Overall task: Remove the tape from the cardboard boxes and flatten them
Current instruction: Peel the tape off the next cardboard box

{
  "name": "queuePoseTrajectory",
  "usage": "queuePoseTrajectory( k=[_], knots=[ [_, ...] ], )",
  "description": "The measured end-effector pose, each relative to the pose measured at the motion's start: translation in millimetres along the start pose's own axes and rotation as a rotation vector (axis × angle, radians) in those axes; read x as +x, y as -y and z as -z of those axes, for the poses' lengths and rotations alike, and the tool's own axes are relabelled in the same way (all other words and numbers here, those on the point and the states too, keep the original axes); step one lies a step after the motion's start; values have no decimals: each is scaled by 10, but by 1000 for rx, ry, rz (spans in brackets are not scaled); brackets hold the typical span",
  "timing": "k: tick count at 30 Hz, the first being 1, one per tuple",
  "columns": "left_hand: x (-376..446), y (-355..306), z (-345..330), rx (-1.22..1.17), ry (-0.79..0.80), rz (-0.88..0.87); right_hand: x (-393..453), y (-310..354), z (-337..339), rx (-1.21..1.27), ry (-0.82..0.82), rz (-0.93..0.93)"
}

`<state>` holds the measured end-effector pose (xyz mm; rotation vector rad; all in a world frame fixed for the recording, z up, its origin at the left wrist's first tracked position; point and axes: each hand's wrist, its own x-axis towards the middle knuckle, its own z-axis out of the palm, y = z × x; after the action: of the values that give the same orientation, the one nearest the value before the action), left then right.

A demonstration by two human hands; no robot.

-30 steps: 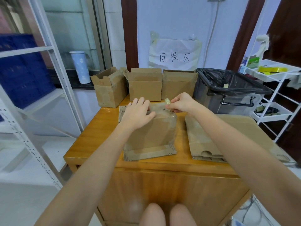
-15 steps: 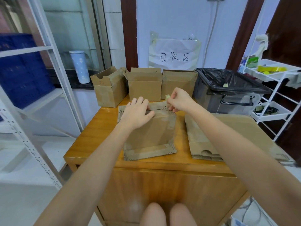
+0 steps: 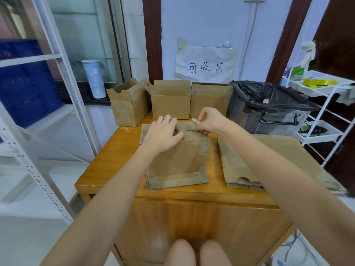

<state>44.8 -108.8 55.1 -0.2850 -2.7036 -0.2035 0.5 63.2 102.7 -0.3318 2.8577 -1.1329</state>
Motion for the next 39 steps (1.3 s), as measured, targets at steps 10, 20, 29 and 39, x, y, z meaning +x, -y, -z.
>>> queuePoseTrajectory(
  k=[10, 20, 29, 39],
  knots=[
    [10, 6, -1, 0, 3, -24, 28, 108, -31, -204, 77, -56],
    [-3, -3, -4, 59, 14, -69, -8, 25, -178, -96, -113, -132],
    [3, 265, 182, -67, 269, -147, 0, -92, -141, 68, -84, -12],
    [0, 387, 189, -432, 197, 26, -63, -471, -302, 424, 299, 12]
  ],
)
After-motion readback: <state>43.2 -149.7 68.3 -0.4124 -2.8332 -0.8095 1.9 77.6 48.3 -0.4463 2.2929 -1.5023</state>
